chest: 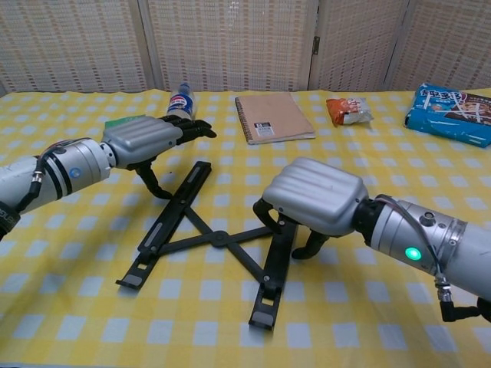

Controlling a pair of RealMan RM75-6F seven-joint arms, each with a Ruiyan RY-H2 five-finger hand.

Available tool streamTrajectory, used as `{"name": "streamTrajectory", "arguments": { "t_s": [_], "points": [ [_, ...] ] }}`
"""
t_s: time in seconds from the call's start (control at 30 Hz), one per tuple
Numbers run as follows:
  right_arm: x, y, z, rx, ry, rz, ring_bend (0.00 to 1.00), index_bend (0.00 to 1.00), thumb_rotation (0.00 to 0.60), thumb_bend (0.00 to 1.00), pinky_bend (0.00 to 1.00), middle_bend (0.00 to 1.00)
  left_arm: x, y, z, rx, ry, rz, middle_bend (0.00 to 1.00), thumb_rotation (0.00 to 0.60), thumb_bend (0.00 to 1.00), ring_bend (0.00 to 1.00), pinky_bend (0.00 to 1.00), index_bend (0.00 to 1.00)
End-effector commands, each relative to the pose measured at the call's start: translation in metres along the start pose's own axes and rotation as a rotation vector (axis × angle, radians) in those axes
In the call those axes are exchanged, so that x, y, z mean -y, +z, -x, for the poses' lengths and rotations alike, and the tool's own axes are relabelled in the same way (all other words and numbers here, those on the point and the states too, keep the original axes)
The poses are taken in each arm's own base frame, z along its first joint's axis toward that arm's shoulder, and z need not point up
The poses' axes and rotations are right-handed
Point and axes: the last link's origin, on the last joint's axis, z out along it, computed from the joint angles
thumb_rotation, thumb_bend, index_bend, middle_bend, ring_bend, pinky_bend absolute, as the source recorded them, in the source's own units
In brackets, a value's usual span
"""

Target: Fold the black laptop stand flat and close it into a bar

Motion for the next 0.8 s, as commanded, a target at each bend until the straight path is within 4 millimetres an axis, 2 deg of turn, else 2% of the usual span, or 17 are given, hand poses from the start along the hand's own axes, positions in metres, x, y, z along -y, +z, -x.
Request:
{"name": "streamTrajectory", "arguments": {
  "t_s": [0.03, 0.8],
  "points": [
    [0.001, 0.002, 0.000, -0.002, -0.002, -0.003, 1.00, 0.60, 0.600, 0.08, 0.99, 0.96, 0.000, 0.000, 0.000, 0.000, -0.001, 0.000, 0.03, 0.600, 0.13, 0.00, 0.00, 0.00],
    [0.012, 0.020, -0.005, -0.044, -0.011, -0.028, 1.00, 0.60, 0.600, 0.08, 0.99, 0.96, -0.011, -0.001, 0.002, 0.012, -0.082, 0.023, 0.03, 0.600, 0.13, 0.00, 0.00, 0.00]
  ]
}}
